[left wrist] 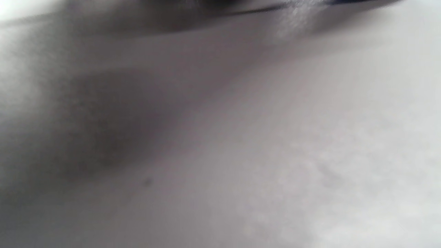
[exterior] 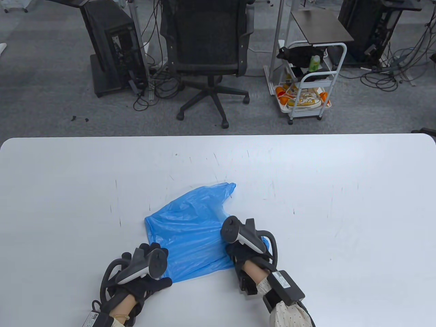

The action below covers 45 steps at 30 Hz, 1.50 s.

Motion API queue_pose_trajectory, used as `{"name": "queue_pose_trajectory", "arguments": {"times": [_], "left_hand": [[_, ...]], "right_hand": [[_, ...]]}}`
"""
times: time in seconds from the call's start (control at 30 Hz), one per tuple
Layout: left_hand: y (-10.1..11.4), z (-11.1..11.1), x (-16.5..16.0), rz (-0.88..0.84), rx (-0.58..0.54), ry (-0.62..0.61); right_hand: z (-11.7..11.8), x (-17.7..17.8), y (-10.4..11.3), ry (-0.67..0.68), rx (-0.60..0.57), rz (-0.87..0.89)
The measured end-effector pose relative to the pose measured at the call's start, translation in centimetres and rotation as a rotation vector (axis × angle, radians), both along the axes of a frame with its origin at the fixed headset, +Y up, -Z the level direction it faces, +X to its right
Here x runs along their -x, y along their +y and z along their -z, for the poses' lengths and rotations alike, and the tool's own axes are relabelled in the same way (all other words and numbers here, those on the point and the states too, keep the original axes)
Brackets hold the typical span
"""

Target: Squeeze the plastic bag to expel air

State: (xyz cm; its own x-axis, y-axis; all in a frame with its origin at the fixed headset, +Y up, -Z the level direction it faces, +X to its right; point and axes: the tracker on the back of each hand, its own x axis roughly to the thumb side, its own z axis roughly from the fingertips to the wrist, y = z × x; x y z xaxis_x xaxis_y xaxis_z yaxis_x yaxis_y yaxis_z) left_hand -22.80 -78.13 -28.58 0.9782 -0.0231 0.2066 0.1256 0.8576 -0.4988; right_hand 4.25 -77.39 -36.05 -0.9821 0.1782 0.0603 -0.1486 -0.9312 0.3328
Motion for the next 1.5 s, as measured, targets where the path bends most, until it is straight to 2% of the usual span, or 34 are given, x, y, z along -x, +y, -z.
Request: {"name": "queue_pose_trajectory", "arguments": {"times": [0.13, 0.33, 0.43, 0.6, 0.67, 0.8, 0.87, 1.0, 1.2, 1.5], "left_hand": [[1.0, 0.1, 0.6, -0.024, -0.018, 0.006], [3.9, 0.8, 3.8, -0.135, -0.18, 0.179], [4.2, 1.4, 3.7, -0.129, -0.206, 0.161], [2.4, 3.9, 2.0, -0.091, -0.1, 0.096], [1.9, 4.9, 1.7, -0.092, -0.061, 0.097], [0.5, 6.3, 1.6, -0.017, 0.054, 0.101], [-0.1, 6.5, 1.7, 0.014, 0.084, 0.098], [-0.3, 6.6, 2.0, 0.0, 0.101, 0.109], [-0.2, 6.6, 2.1, 0.002, 0.108, 0.103], [-0.2, 6.4, 1.9, 0.042, 0.09, 0.095]], "right_hand": [[0.0, 0.0, 0.0, 0.001, -0.001, -0.002], [-0.1, -0.1, 0.0, 0.008, 0.006, -0.002], [0.0, -0.1, 0.1, 0.015, 0.008, -0.006], [0.2, 0.6, 1.0, 0.048, 0.009, -0.031], [0.0, 1.7, 2.1, 0.079, -0.031, -0.018], [-0.1, 5.4, 4.8, 0.187, -0.081, 0.012], [0.1, 7.5, 5.3, 0.229, -0.077, 0.054], [1.1, 12.4, 3.9, 0.301, -0.001, 0.103], [1.9, 15.6, 1.0, 0.295, 0.103, 0.098], [2.3, 15.0, 0.4, 0.275, 0.093, 0.022]]}}
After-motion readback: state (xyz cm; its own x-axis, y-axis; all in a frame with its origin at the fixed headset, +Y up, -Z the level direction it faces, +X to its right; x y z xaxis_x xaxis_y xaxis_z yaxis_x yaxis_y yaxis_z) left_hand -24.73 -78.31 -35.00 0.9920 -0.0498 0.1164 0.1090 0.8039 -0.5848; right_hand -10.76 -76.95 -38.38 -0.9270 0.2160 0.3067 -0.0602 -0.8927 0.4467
